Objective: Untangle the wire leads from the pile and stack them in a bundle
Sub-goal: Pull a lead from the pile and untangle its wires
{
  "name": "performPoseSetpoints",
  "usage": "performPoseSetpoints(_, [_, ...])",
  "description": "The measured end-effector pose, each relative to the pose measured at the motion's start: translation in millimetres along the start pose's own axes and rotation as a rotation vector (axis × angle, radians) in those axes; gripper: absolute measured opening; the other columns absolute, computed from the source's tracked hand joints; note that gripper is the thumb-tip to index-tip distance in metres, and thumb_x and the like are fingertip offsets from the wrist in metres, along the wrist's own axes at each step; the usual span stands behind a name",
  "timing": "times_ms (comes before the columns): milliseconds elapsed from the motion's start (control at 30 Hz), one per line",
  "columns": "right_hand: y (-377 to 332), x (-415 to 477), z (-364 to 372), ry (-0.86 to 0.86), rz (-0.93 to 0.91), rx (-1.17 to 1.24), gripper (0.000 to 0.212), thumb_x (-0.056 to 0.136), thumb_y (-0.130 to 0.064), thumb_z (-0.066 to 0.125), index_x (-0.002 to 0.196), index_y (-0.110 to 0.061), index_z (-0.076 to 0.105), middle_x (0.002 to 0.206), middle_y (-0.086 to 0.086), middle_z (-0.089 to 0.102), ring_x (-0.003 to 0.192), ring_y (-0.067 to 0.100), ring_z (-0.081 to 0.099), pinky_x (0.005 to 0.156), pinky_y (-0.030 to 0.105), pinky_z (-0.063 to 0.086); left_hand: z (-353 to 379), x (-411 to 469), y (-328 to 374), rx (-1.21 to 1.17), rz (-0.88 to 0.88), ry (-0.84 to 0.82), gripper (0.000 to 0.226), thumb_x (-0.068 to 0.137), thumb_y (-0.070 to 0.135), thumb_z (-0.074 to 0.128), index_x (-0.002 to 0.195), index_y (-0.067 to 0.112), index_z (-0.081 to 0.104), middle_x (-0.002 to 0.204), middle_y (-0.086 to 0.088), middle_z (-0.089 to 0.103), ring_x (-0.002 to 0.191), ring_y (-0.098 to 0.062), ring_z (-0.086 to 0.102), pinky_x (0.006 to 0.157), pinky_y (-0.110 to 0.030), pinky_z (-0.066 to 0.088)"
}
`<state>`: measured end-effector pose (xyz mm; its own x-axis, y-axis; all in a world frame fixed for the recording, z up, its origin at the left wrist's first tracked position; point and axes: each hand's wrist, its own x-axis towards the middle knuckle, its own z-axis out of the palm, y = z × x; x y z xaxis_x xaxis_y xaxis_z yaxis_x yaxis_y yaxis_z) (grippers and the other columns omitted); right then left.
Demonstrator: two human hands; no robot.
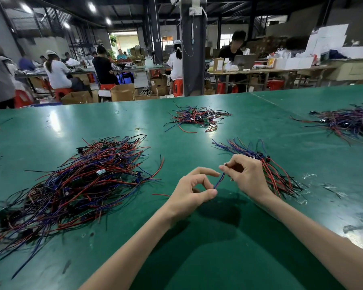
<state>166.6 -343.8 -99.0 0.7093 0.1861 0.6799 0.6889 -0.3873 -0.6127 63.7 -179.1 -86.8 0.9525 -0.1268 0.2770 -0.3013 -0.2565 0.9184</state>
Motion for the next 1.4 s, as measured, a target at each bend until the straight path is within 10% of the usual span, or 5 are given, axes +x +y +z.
performPoseSetpoints(667, [-32.9, 4.9, -7.5, -0.176, 0.636, 0.879, 0.017, 0.066, -0.021, 0.075, 0.056, -0.01, 0.067, 0.057, 0.011, 0.065, 0.039, 0.011, 0.051, 0.038, 0.019, 0.039, -13.6, 5.3, -11.5, -0.054, -0.157, 0.062, 0.008, 0.089, 0.006, 0.062, 0.082, 0.01, 0.064, 0.096, -0.019, 0.066, 0.083, -0.018, 0.054, 0.076, -0.029, 0.045])
performPoseSetpoints(967, [-25.7, 11.0, -8.4, -0.155, 0.917, 0.974, 0.022, 0.088, -0.018, 0.061, 0.073, -0.003, 0.063, 0.054, 0.002, 0.061, 0.039, 0.005, 0.049, 0.036, 0.014, 0.039, -10.2, 5.6, -15.6, -0.048, -0.126, 0.011, 0.02, 0.09, 0.002, 0.059, 0.073, 0.012, 0.056, 0.088, 0.008, 0.068, 0.077, -0.016, 0.05, 0.072, -0.024, 0.042])
performPoseSetpoints(1400, [7.0, 6.2, -8.3, -0.008, 0.235, 0.143, 0.026, 0.086, -0.014, 0.068, 0.065, -0.007, 0.056, 0.053, 0.005, 0.056, 0.048, 0.012, 0.052, 0.052, 0.022, 0.041, -15.9, 3.1, -11.5, -0.158, -0.21, -0.024, 0.023, 0.084, -0.003, 0.062, 0.064, 0.008, 0.061, 0.109, -0.001, 0.062, 0.087, -0.027, 0.056, 0.076, -0.023, 0.044])
